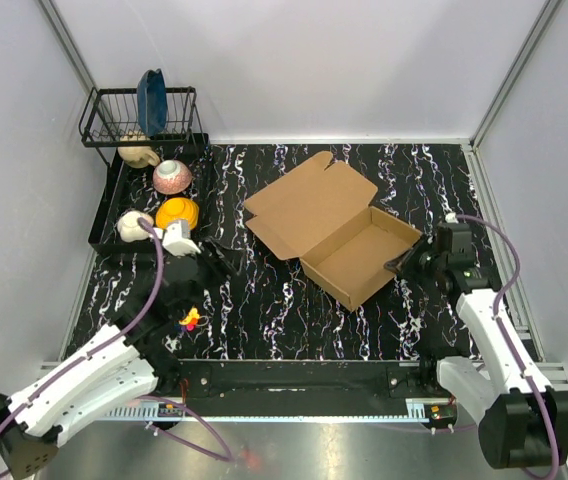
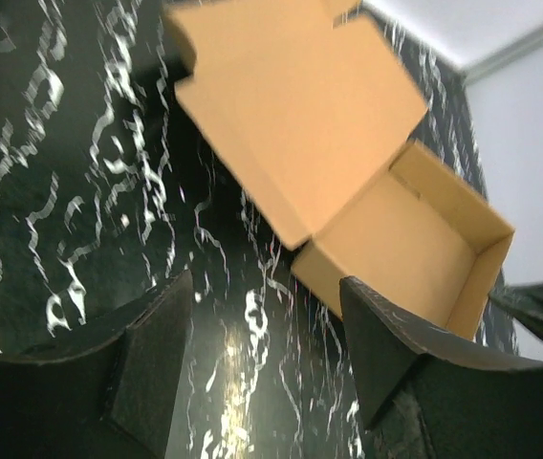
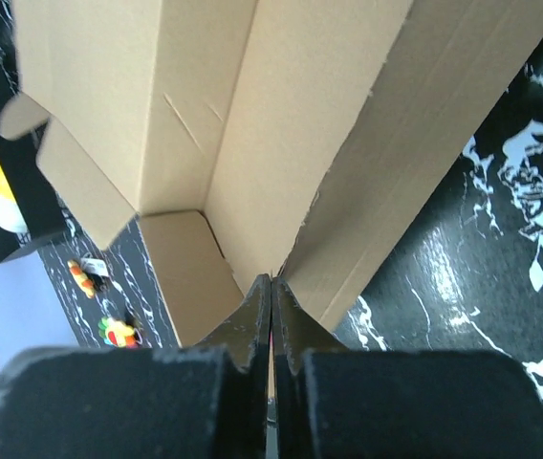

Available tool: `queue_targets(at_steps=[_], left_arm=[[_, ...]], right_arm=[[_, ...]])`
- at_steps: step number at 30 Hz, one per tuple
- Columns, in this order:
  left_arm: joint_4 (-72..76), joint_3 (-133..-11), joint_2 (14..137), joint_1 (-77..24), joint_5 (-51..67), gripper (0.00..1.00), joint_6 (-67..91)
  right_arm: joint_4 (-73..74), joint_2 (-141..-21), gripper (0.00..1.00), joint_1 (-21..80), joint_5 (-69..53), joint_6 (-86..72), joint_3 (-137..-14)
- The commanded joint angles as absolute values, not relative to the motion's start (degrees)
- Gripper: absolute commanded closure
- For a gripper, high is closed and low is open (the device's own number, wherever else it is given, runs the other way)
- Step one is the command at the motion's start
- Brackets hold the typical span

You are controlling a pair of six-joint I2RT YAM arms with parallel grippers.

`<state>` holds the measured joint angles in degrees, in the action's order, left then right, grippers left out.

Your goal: Fold the paper box

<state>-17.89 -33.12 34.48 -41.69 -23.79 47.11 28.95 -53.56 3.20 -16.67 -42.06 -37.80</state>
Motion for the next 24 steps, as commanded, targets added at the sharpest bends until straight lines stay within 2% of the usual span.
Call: queue_targets(at_steps=[1, 4, 10, 14, 19, 24], left_arm=[[-10.1, -30.8, 39.2, -47.4, -22.5, 0.35, 50.9], [-8.3, -30.2, 43.5, -53.1, -25.7, 0.34, 51.8], [-6.9, -31.0, 50.2, -55.5, -26.5, 0.34, 52.7], [-7.4, -31.5, 50.1, -55.5, -27.8, 0.34, 52.0], [-10.4, -31.8, 48.8, -55.5, -30.8, 0.33, 51.9], [-13.5, -31.6, 46.5, -55.6, -34.0, 0.32, 52.1]], right_arm=[[30.1, -50.3, 0.96, 3.4, -19.5, -42.8, -33.1], [30.1, -47.9, 0.87, 3.9, -19.8, -43.0, -29.8], [27.3, -47.0, 0.83, 5.6, -20.9, -44.2, -24.6], [22.2, -47.7, 0.83, 8.3, -21.4, -48.0, -21.3], [9.2, -49.9, 0.82, 17.0, -18.6, -57.2, -16.5], [-4.0, -59.0, 0.78, 24.2, -14.9, -61.2, -15.9]])
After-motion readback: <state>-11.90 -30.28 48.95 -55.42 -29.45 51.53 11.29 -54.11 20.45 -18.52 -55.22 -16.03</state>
